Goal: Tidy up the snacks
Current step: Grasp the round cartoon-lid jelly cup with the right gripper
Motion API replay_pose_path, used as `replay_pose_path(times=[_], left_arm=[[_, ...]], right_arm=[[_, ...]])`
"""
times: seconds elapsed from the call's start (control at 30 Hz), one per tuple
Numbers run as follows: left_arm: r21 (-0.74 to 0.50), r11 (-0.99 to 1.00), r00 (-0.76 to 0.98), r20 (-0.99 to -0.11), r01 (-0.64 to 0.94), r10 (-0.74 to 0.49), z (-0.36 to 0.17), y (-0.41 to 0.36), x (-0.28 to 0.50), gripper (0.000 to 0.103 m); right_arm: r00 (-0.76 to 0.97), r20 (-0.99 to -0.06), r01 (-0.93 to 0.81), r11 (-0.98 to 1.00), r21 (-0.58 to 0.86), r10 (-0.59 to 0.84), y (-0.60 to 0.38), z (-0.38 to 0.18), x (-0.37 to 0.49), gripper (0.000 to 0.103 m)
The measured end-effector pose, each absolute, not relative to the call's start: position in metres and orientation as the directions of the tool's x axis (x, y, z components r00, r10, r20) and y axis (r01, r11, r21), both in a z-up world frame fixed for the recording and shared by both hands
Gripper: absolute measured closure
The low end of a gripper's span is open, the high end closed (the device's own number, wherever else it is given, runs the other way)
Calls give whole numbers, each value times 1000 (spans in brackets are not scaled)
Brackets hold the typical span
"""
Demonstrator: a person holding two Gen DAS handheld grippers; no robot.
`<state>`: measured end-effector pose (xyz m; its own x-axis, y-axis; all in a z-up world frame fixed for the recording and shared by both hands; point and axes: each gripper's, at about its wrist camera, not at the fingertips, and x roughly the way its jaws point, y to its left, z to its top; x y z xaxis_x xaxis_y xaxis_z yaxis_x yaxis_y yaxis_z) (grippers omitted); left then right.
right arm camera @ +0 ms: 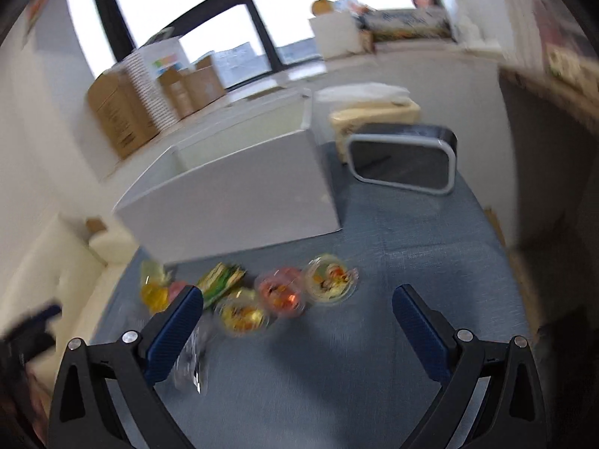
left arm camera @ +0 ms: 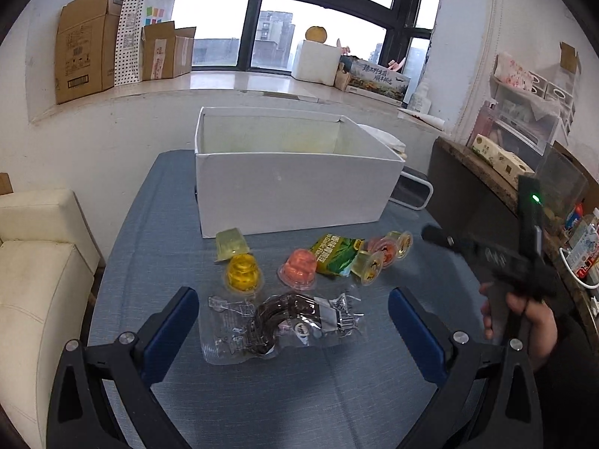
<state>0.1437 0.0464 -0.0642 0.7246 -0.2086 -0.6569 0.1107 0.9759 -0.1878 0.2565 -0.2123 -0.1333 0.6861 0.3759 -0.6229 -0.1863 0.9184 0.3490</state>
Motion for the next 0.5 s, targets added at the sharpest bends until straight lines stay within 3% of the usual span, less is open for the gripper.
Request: replay_pose_path(times=[0.3,0.37,0.43,0.5], left_arm=[[-195,977,702,-684,88,-200,-80,56,144,0],[-198,977,700,-687,80,-196,-82,59,147,0],[-200,977,697,-689,78,-197,-84,60,150,0],[-197,977,695,-693,77,-194,-87,61,154,0]], right_arm=[[677,-680,-71,944,322,283,-209,-156,306,3],[661,-697,-43,942,333,276,-209,-163,308,15],[640,-722,-29,947,319,263,-207,-171,310,39],[628,-731,-36,948,315,267,-204,-176,308,51]])
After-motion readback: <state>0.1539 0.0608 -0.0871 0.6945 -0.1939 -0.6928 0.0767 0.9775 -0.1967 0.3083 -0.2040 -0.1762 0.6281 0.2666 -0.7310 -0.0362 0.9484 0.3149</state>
